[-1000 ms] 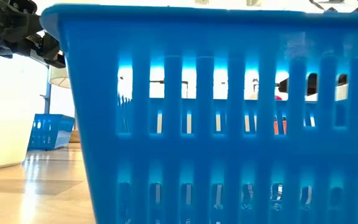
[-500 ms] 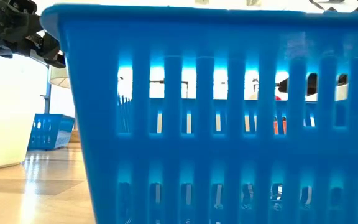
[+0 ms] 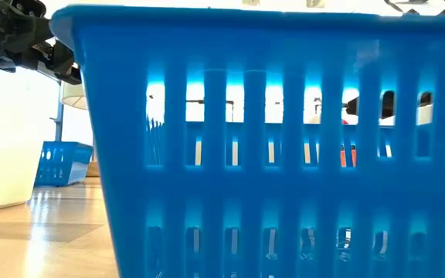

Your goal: Stack baskets by color

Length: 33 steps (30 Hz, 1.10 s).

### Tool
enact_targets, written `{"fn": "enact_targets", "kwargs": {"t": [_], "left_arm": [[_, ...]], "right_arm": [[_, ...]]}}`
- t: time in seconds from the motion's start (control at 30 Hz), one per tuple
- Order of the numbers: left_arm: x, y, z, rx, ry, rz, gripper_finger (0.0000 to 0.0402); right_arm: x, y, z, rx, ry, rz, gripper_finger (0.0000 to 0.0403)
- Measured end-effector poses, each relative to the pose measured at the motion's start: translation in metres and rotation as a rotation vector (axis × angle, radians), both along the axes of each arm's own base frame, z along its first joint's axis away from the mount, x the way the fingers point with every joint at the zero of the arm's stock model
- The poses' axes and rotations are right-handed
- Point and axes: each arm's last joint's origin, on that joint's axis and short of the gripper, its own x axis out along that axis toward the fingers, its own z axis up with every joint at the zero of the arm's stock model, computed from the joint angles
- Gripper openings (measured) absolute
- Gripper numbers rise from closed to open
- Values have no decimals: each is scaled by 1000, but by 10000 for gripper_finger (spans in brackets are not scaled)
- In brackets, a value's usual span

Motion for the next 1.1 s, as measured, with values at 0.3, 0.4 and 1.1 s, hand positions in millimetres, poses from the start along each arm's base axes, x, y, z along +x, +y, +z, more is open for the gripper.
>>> {"fn": "enact_targets", "kwargs": {"t": [0.3,0.4,1.1], "left_arm": [[0,0,0,0,0,0,195],[0,0,0,0,0,0,195],[0,0,0,0,-1,1,195]], "right_arm": [[0,0,0,-2,0,-11,188],[0,0,0,-2,0,-11,188],[3,1,32,-7,-185,27,188]]}}
